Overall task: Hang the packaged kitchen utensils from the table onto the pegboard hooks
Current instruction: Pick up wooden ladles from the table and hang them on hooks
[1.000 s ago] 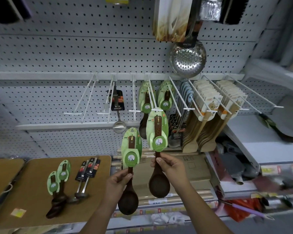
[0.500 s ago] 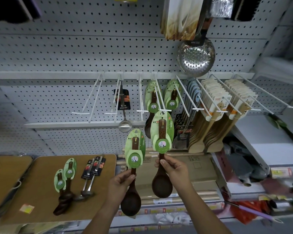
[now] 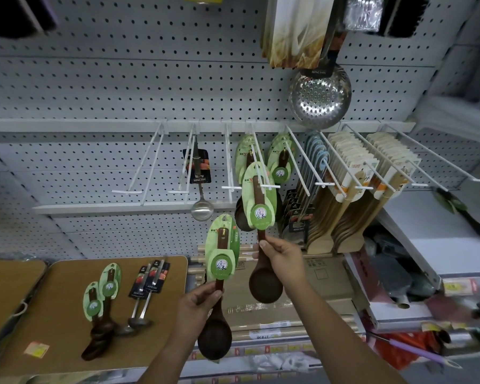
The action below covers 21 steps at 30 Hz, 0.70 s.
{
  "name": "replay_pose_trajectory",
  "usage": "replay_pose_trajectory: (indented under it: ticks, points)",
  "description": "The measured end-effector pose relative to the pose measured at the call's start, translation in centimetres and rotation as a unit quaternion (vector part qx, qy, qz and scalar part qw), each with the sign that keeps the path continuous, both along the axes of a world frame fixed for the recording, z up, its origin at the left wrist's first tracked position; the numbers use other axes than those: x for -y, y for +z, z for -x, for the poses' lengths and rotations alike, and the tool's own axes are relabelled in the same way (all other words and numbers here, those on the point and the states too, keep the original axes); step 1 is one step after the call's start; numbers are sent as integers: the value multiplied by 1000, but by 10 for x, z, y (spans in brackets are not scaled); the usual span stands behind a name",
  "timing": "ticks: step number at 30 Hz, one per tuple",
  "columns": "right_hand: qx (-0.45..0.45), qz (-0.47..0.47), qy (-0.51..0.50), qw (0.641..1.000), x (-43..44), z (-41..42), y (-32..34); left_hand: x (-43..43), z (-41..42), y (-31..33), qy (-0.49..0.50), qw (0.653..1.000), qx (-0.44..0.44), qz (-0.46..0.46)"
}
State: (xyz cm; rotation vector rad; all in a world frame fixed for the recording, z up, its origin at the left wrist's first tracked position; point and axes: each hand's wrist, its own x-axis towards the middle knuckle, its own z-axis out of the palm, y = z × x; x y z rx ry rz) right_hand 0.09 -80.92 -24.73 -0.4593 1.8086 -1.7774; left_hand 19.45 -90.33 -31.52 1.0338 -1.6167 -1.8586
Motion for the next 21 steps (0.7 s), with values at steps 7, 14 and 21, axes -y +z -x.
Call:
replay_pose_trajectory:
  ticks: [7,14,21]
  points:
    - [-12,-52,-21,998,60,48,3,1,-10,-5,-3,1000,0,-14]
    - [-5,-101,-2,995,100,81,-6,-2,-23,-4,-4,1000,-9,-29]
    - [-93,-254,62,961,87,94,-29,-7,-30,-5,-14,1000,-3,-5]
